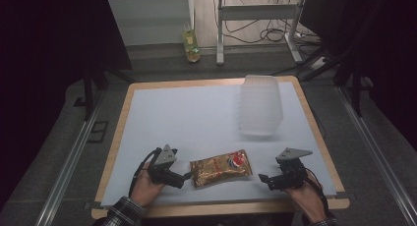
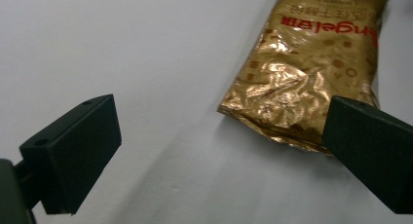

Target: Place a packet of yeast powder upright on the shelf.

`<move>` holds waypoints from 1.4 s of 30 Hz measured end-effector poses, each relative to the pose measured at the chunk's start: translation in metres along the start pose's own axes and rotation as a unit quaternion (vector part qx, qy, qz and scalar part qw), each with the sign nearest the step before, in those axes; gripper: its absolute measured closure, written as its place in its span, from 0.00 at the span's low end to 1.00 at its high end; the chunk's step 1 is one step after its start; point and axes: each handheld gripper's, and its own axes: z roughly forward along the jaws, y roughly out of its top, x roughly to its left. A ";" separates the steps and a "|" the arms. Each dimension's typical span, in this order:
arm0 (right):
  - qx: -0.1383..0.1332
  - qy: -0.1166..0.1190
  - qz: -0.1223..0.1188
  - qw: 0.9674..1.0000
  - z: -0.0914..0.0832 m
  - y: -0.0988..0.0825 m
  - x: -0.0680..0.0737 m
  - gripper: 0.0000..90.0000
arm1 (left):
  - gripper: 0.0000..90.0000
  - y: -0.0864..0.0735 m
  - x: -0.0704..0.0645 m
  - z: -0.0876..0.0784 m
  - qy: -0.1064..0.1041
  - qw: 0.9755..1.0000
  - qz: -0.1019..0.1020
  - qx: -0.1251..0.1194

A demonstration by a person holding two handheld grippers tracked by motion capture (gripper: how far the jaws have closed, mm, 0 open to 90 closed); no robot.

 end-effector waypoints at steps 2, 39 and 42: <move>-0.003 0.012 -0.005 1.000 0.001 0.000 -0.002 0.06 | 0.01 -0.001 0.001 0.000 0.006 1.000 -0.007 -0.005; -0.002 0.006 -0.028 1.000 0.004 -0.005 -0.003 0.02 | 0.28 0.014 -0.014 -0.007 -0.039 0.999 0.017 -0.011; -0.001 0.005 -0.027 1.000 0.004 -0.005 -0.003 0.02 | 0.36 0.015 -0.017 -0.008 -0.047 0.998 0.022 -0.020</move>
